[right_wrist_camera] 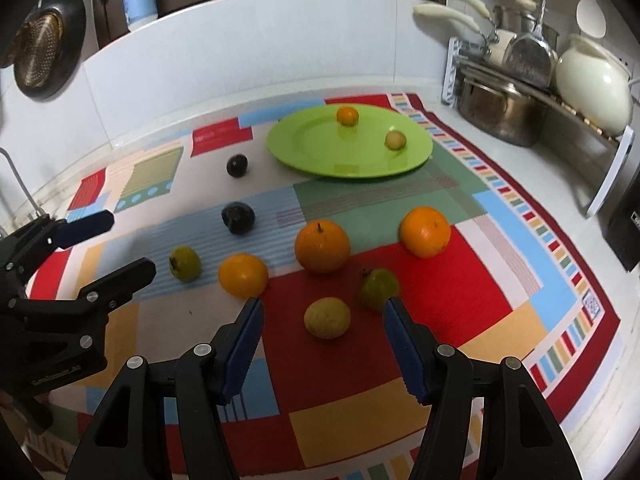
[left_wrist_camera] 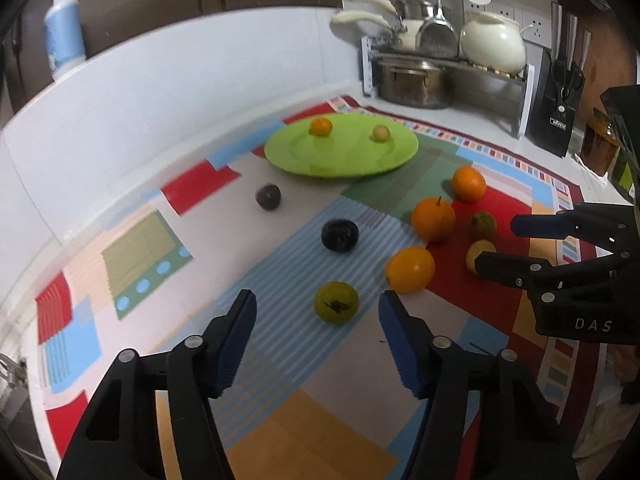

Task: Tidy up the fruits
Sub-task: 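Grasp a green-yellow fruit with the left gripper while the right gripper grasps a brownish yellow fruit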

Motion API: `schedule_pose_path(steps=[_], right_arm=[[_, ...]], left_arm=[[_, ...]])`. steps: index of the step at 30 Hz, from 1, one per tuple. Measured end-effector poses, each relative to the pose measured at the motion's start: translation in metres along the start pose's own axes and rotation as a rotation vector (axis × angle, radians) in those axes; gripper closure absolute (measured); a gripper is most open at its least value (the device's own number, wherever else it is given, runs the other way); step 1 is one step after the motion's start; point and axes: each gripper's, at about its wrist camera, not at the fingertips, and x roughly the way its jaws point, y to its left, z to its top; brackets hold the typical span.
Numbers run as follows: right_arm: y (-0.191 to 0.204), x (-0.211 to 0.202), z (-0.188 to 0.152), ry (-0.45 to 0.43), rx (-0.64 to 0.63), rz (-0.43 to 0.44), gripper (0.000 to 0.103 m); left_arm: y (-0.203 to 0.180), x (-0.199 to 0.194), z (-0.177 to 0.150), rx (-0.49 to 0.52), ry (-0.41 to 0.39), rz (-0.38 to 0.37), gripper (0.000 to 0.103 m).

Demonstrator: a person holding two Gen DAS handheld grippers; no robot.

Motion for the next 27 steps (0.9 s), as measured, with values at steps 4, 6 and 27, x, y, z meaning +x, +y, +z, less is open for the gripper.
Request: schedule_pose_path(steps=[4,6,27], right_arm=[[-0.003,0.009,-0.002,0.026,0.006,0.005,0.046],[-0.004,0.014,-0.003,0.040,0.013,0.012,0.049],[-0.005,0.029,-0.004,0.065,-0.005,0.036,0.072]], left_arm=[[-0.001,0.010,-0.001,-0.004,0.023,-0.014,0.046],[-0.002,0.015,-0.001,-0.003,0.033,-0.019,0.049],[-0.003,0.035,0.002,-0.055,0.093,-0.046,0.073]])
